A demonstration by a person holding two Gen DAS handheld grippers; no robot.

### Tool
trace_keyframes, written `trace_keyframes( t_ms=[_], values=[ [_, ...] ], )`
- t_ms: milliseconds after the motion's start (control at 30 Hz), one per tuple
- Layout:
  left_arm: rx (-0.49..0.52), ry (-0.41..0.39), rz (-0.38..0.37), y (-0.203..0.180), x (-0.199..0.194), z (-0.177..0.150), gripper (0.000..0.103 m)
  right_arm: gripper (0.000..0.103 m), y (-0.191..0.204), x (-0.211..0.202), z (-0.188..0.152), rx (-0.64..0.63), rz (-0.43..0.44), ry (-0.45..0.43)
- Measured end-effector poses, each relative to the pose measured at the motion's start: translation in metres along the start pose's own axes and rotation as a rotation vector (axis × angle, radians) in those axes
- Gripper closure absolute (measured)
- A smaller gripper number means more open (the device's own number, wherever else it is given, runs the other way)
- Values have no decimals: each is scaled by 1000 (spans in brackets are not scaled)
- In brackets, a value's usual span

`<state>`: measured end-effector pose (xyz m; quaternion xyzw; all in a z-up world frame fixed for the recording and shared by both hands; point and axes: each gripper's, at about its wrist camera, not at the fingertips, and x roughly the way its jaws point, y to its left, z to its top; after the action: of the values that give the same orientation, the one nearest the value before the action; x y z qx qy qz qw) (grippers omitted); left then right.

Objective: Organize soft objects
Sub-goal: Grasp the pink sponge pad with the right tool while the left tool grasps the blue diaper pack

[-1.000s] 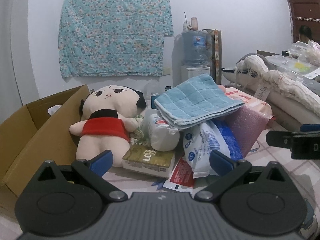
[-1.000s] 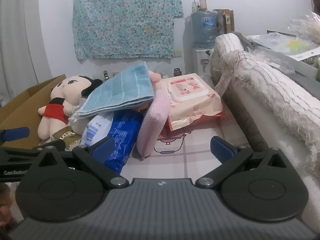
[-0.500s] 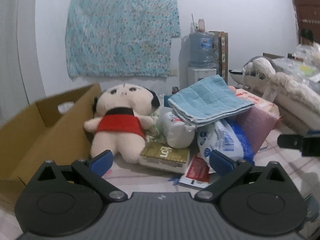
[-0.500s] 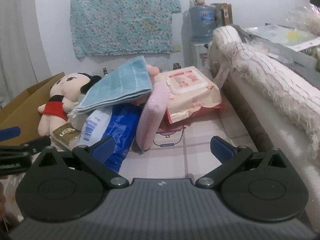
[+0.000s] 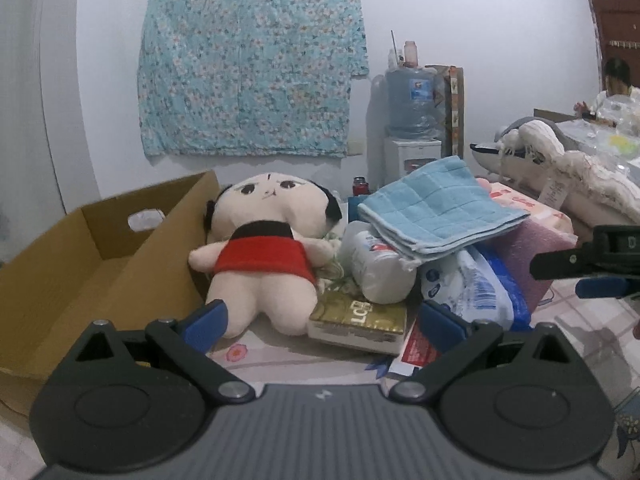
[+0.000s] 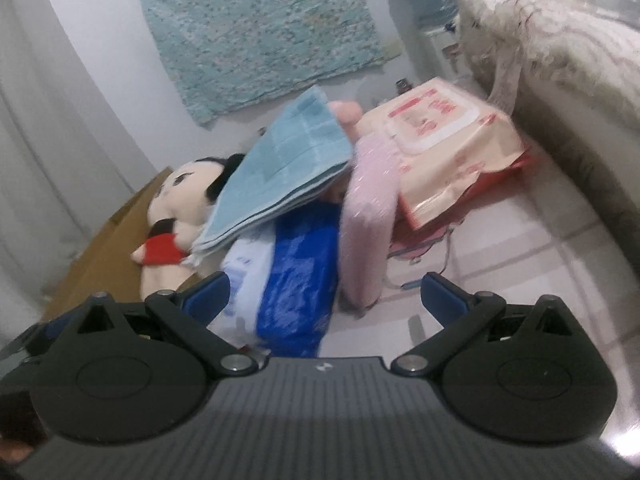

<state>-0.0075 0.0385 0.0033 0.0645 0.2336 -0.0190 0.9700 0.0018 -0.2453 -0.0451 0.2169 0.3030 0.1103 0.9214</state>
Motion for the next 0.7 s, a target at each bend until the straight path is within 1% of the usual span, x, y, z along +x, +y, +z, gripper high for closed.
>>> trace_keyframes(
  t_ms=[100,167,267,300,333,367,433,467,533,600,633,667,700],
  values=[
    [-31,9,-59,7,2,-1,6,1,-4,-2,5,1,-44,-33],
    [-53,17,-112,8,4,-1,6,1,-7,-3,9,-5,-45,-51],
    [-77,33,-200,-1,10,2,6,2,-8,-2,16,-24,-47,-72],
    [-75,37,-224,-6,11,3,7,5,-8,2,18,-34,-64,-69],
    [-67,41,-251,-12,14,6,7,14,-8,8,23,-48,-89,-47],
    [-54,42,-269,-20,18,9,6,19,-9,13,26,-57,-98,-29],
    [1,32,-291,-36,24,14,6,35,-9,23,33,-73,-95,2],
    [46,28,-297,-46,28,16,6,39,-9,29,37,-81,-100,19],
    [135,34,-300,-64,36,16,6,55,-7,39,41,-101,-103,44],
    [194,49,-274,-79,49,14,7,60,-5,52,45,-126,-115,77],
    [202,56,-273,-85,55,13,8,65,-4,57,46,-130,-128,80],
    [203,74,-280,-90,62,13,8,68,-4,57,46,-126,-130,75],
    [199,92,-290,-93,67,13,8,71,-6,58,45,-120,-119,75]
  ],
)
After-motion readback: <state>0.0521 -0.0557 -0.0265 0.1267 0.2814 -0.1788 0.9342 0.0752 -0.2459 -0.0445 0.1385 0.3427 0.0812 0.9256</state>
